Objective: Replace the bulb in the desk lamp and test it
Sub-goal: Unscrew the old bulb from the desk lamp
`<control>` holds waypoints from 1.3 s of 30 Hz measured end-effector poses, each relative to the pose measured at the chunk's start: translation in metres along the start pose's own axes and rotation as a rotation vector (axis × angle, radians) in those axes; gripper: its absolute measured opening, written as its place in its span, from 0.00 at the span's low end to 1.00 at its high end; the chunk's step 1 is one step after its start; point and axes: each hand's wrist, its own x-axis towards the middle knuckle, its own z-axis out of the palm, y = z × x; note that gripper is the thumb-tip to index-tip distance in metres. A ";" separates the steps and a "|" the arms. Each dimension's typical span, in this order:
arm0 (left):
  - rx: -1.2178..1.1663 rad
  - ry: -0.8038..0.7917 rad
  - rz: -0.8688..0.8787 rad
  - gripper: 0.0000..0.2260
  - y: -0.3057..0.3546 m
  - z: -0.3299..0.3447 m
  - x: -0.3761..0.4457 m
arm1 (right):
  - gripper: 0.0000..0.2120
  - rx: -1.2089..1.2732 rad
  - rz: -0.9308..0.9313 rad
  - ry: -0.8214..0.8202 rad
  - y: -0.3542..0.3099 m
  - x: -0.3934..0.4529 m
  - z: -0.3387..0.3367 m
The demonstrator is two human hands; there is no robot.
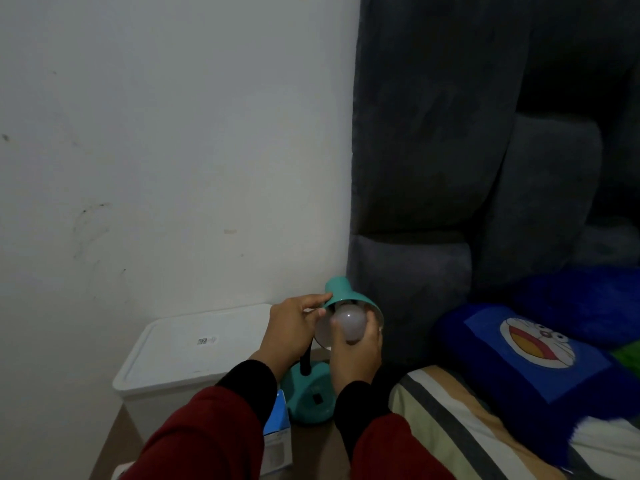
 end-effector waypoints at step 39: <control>0.128 -0.042 -0.061 0.26 0.002 -0.004 -0.025 | 0.27 -0.251 -0.143 -0.221 0.004 -0.012 -0.050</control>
